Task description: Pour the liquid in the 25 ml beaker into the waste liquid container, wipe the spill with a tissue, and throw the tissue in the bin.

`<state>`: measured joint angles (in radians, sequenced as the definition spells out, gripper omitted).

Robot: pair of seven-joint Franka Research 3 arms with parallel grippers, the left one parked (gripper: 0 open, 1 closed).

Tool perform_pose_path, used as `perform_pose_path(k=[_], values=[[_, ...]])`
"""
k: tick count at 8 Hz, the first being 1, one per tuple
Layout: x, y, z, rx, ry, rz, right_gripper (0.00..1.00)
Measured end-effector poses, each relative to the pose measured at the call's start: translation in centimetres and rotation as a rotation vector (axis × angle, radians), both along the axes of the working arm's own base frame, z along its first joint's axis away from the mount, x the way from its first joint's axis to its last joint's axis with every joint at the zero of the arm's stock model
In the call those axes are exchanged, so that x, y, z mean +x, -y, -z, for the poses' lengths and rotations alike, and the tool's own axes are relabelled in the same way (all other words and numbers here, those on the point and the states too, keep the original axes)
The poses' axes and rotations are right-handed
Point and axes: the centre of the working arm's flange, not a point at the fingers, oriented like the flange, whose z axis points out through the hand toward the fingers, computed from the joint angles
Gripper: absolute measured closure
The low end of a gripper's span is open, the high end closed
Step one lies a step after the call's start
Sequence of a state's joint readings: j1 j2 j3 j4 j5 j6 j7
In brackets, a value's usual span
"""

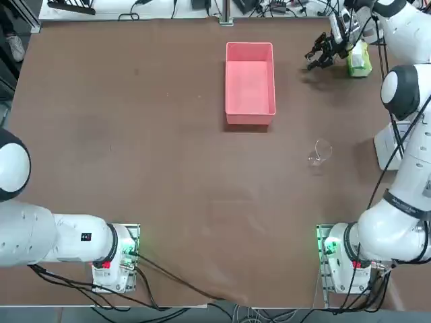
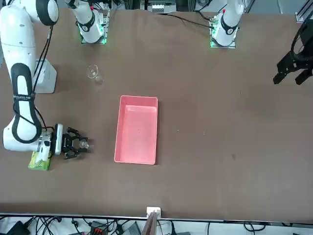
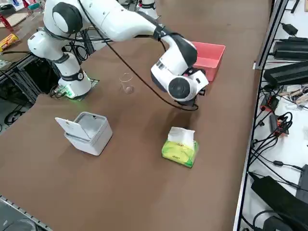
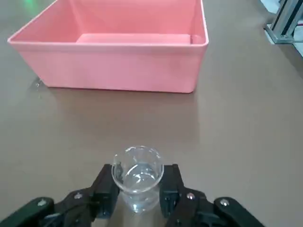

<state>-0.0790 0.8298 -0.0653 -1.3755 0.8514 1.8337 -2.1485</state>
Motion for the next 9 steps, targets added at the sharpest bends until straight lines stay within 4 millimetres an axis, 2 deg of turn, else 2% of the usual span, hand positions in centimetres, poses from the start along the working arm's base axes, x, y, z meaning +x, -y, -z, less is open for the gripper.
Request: perform_pose_path(k=[5,9], values=[[0.9,-6.4,-7.0,-0.180,-0.015,-0.018,0.53],[0.4,-13.9,-11.0,-0.355,-0.037,0.004,0.53]])
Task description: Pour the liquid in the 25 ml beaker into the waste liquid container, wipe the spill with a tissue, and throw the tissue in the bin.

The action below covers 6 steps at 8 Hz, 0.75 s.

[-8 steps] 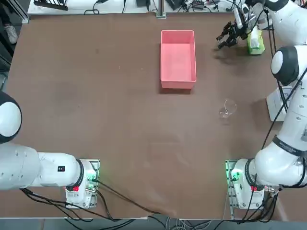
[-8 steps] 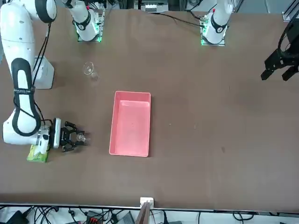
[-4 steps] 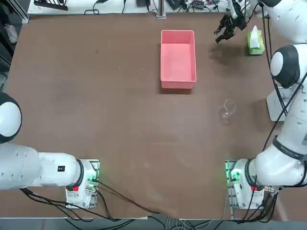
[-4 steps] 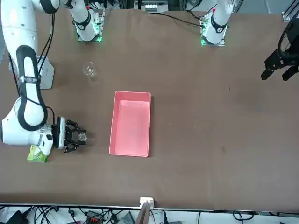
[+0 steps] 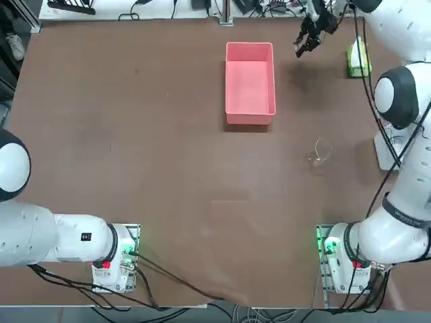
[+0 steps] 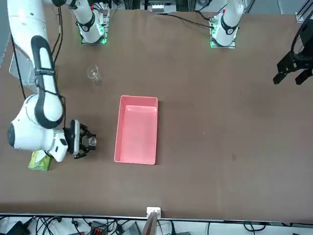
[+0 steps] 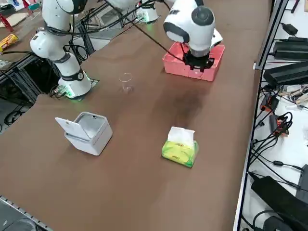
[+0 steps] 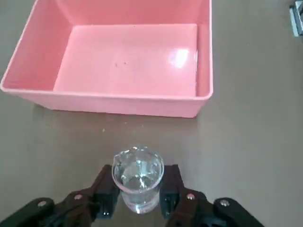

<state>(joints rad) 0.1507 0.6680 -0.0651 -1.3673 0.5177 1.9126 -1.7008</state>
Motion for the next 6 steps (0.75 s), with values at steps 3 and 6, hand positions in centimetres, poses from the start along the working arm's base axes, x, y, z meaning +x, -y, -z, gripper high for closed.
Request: perform_pose_path(k=[3,6], values=[[-0.6,-4.5,-1.4,-0.112,-0.013,0.072,0.53],[-1.3,-7.3,-2.5,-0.218,-0.030,0.172,0.53]])
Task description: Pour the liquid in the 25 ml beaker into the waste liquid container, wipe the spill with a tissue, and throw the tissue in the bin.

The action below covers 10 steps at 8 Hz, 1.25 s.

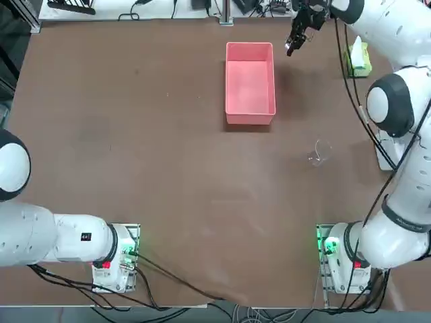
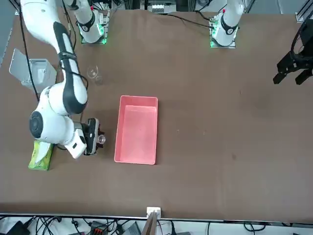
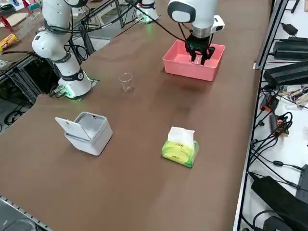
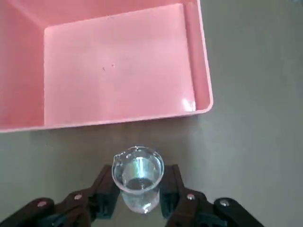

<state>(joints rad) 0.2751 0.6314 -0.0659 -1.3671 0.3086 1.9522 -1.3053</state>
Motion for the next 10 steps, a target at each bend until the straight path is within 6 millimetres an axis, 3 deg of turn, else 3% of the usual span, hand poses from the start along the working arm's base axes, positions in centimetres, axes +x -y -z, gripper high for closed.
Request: perform_pose_path(k=[3,8,10], values=[[-0.9,-2.8,-1.1,-0.125,0.010,0.073,0.53],[-3.6,-8.3,-0.7,-0.334,0.019,0.140,0.53],[-4.1,-9.3,-0.7,-0.407,0.040,0.137,0.53]])
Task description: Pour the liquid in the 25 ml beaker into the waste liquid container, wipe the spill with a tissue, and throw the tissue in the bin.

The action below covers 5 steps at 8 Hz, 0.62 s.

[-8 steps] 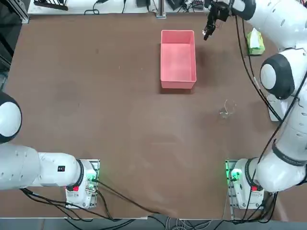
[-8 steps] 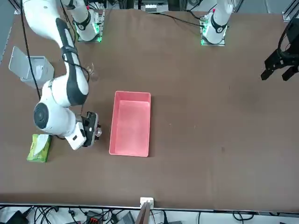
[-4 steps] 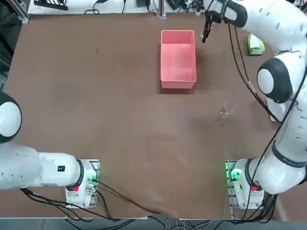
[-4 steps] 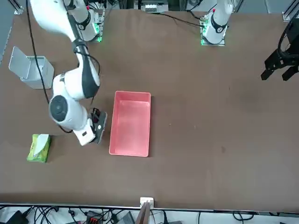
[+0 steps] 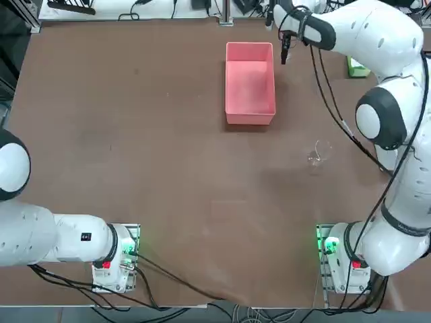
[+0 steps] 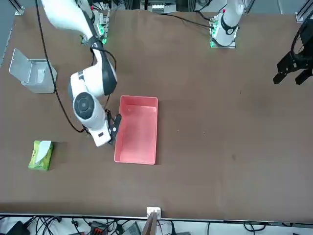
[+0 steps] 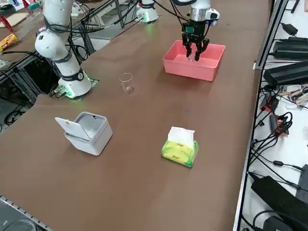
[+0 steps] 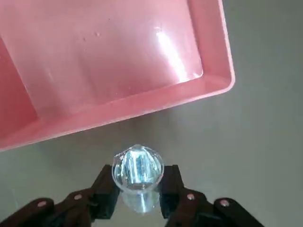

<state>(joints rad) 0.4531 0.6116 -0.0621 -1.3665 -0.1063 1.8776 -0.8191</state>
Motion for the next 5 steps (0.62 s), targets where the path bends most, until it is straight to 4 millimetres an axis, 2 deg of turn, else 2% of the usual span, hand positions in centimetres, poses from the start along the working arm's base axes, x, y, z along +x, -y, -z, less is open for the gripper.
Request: perform_pose_path(k=[5], values=[[-0.7,-2.6,-2.0,-0.118,0.027,-0.013,0.53]])
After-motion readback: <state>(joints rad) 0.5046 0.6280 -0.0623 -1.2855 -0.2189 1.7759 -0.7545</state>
